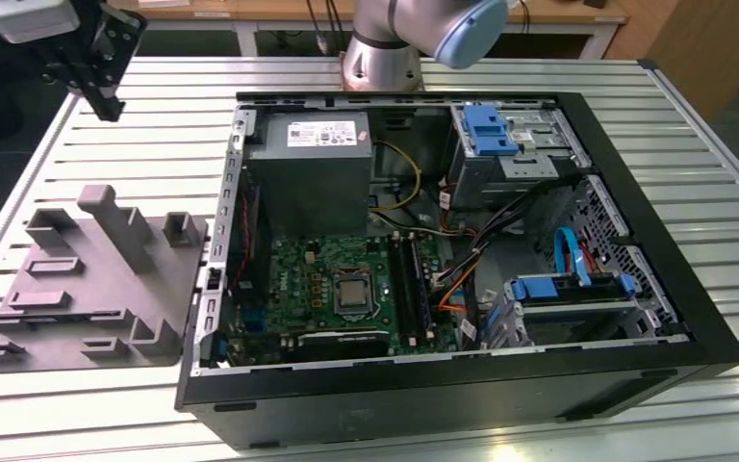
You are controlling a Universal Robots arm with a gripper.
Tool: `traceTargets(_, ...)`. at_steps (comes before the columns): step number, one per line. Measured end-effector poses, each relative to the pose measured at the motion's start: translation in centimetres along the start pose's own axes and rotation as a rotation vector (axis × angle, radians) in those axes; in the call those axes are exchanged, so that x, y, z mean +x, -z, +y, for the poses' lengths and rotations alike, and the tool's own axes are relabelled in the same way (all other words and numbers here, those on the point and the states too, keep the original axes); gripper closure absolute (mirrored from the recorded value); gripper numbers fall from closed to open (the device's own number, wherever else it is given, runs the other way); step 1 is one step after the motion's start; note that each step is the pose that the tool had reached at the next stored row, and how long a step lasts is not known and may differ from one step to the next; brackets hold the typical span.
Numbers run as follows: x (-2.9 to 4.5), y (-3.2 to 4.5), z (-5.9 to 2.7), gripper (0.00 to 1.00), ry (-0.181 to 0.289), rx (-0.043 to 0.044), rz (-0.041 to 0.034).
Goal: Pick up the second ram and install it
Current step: 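Reach for the second ram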
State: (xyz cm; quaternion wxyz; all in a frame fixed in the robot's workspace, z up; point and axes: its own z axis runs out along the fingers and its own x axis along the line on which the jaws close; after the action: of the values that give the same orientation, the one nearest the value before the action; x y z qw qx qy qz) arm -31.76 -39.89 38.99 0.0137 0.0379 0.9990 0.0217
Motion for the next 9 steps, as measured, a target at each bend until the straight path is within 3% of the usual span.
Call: traceTargets(9, 2.57, -0.06, -0.20, 0.90, 0.000, 0.0000, 0.0000)
